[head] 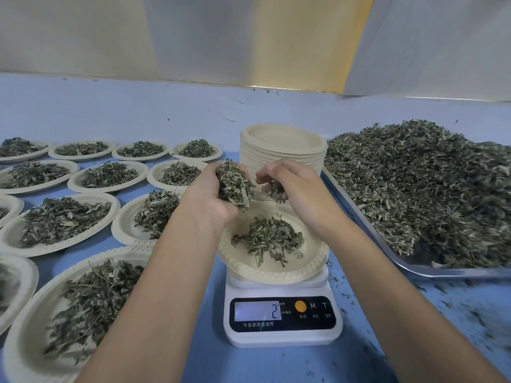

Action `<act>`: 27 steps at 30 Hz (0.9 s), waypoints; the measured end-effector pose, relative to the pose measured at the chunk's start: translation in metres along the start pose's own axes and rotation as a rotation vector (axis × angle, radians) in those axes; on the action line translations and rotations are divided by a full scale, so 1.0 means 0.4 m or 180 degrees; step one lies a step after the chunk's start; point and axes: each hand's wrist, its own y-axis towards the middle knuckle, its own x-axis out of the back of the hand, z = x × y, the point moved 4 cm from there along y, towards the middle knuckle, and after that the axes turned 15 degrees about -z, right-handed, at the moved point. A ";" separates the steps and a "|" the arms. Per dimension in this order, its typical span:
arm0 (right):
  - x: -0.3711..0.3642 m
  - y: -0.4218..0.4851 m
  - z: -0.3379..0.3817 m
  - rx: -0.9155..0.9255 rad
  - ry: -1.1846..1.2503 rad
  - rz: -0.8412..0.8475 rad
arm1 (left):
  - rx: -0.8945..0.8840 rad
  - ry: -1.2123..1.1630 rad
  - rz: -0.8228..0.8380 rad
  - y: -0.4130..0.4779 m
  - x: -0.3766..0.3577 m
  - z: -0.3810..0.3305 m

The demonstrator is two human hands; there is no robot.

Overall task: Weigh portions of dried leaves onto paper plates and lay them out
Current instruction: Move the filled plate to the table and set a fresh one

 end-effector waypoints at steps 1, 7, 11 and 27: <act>-0.001 0.000 -0.001 -0.0001 -0.0005 0.0010 | -0.0003 0.0000 -0.0006 0.000 0.000 0.000; -0.004 0.001 -0.005 0.0036 -0.0096 0.0058 | -0.0030 -0.0024 -0.0032 0.000 0.003 0.000; -0.004 -0.002 0.000 0.0022 0.0006 0.0019 | -0.0049 0.0061 -0.0052 0.000 0.004 0.001; -0.034 -0.034 0.037 0.0954 -0.0487 0.0102 | -0.0606 0.0678 -0.0260 0.013 -0.017 0.050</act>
